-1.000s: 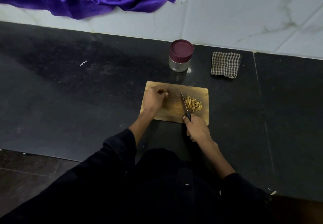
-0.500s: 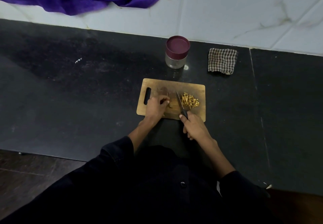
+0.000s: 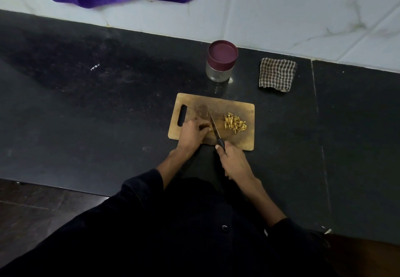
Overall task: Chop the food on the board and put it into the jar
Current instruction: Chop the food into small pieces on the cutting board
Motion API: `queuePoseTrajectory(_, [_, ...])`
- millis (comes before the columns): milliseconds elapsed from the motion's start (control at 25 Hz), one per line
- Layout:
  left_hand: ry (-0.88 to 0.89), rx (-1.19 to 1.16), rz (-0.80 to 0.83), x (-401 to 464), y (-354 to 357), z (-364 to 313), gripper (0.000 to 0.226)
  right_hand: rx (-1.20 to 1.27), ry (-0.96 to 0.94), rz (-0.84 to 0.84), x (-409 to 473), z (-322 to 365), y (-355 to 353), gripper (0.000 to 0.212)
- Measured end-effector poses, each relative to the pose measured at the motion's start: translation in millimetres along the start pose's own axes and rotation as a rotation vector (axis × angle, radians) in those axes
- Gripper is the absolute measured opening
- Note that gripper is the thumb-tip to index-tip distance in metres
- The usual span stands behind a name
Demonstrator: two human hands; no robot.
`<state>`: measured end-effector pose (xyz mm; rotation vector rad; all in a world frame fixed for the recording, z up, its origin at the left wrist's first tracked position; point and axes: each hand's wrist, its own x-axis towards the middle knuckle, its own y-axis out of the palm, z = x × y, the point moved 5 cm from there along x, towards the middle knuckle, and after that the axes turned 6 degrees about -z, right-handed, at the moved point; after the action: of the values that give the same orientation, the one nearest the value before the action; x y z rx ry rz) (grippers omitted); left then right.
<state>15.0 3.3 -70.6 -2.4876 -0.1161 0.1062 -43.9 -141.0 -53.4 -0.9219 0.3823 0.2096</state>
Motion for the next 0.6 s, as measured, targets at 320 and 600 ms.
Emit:
queuePoseTrajectory(320, [0.017, 0.008, -0.001, -1, 1, -2, 0.018, -0.085, 0.007, -0.012, 2, 4, 5, 0.029])
queuePoseTrajectory(600, [0.055, 0.01, -0.018, -3, -1, -5, 0.019, -0.149, 0.132, 0.069, 9, 16, 3, 0.031])
